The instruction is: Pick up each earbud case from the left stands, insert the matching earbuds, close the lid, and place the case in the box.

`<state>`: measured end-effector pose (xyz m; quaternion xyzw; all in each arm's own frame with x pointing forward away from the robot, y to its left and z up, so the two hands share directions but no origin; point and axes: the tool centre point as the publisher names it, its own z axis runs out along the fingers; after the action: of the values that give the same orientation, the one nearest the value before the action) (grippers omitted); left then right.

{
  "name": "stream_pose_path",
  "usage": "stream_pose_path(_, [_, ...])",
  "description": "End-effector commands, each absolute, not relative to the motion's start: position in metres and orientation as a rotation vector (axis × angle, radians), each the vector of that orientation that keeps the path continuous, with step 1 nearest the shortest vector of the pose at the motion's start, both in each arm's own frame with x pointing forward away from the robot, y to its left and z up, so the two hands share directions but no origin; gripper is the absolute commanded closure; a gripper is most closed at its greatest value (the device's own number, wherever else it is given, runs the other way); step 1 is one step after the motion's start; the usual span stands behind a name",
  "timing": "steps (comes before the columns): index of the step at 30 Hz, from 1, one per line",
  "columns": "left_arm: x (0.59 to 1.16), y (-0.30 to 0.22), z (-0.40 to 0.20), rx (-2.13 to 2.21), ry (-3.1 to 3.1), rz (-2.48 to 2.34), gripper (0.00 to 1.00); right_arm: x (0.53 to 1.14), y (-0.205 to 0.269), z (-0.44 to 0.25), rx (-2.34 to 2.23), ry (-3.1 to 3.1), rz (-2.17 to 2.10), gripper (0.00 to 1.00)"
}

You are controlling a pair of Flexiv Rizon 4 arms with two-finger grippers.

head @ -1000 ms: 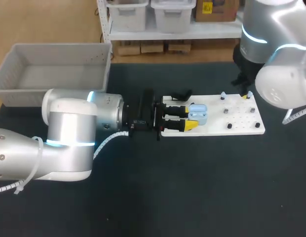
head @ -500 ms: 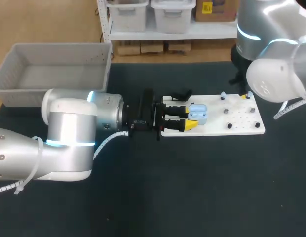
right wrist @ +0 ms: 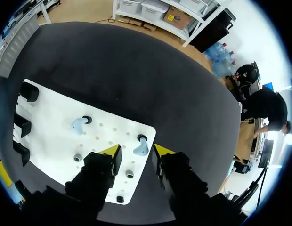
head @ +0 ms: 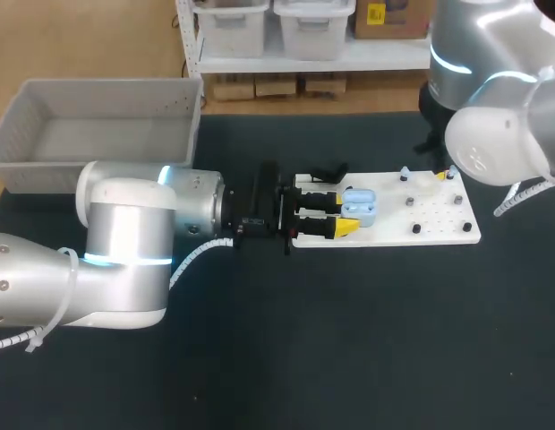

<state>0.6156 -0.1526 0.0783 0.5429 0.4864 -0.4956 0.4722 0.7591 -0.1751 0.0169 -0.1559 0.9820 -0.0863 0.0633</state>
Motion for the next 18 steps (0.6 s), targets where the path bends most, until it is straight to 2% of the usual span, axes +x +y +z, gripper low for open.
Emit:
stream_pose_path(1, [0.6141,-0.1523,0.0772,1.323,1.188,-1.208,1.0,0.7603,-0.1754,0.0141,-0.464,2.963,-0.264,0.58])
stream_pose_path(11, [0.6141,-0.1523,0.0772,1.323,1.188,-1.208,1.0,0.7621,-0.1773,0.0113,-0.454,2.962,-0.269,0.61])
stream_pose_path(18, [0.6141,-0.1523,0.0772,1.323,1.188,-1.208,1.0,0.7624,-0.1779,0.0102,-0.451,2.959,-0.278,0.74])
